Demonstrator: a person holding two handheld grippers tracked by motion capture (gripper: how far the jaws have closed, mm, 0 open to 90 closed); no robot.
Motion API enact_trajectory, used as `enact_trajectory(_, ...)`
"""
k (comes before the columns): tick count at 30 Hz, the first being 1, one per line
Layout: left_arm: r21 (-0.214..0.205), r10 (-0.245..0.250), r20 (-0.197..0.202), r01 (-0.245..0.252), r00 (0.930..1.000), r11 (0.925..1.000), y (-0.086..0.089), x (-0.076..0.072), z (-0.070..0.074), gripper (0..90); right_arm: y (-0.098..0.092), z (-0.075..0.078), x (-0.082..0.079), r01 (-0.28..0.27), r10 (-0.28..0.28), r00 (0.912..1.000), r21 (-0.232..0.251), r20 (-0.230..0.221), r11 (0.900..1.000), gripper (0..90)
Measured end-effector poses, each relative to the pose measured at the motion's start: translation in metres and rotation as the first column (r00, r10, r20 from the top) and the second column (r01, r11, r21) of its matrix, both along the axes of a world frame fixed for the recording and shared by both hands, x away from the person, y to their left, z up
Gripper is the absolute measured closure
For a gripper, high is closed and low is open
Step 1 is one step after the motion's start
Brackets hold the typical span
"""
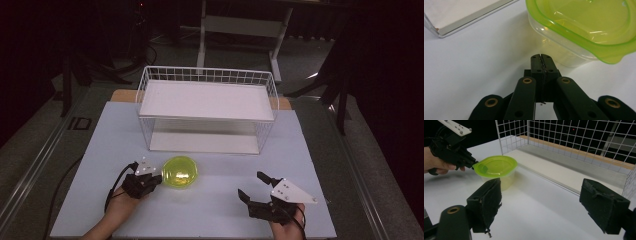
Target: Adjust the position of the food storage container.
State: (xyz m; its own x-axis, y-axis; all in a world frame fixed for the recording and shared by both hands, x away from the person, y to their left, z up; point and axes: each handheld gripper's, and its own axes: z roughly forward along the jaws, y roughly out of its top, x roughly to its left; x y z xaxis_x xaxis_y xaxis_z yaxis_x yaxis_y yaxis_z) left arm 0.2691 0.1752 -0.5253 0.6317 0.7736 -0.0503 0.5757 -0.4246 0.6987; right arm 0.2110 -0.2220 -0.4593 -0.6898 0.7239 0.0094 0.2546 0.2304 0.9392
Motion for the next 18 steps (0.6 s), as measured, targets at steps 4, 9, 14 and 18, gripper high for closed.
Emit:
enact_trajectory(4,-0.013,-0.013,-0.010,0.013,0.9999,0.9998,-0.004,0.001,-0.001,90.0,0.002,0.000,0.000,-0.006,0.006,1.0000,-0.005,0.001,1.0000,17.6)
enact_trajectory(9,-0.010,-0.032,-0.017,0.032,0.9993,0.9994,-0.013,0.007,-0.001,90.0,0.001,0.000,0.000,-0.006,0.006,1.0000,-0.006,-0.004,1.0000,17.6)
enact_trajectory(14,-0.006,-0.047,-0.019,0.047,0.9987,0.9989,-0.028,0.016,-0.003,90.0,0.000,0.000,0.000,-0.005,0.005,1.0000,0.000,-0.005,1.0000,17.6)
enact_trajectory(18,-0.006,-0.058,-0.019,0.058,0.9981,0.9983,-0.037,0.021,-0.004,90.0,-0.001,0.000,0.000,-0.008,0.008,0.9999,0.000,-0.006,1.0000,17.6)
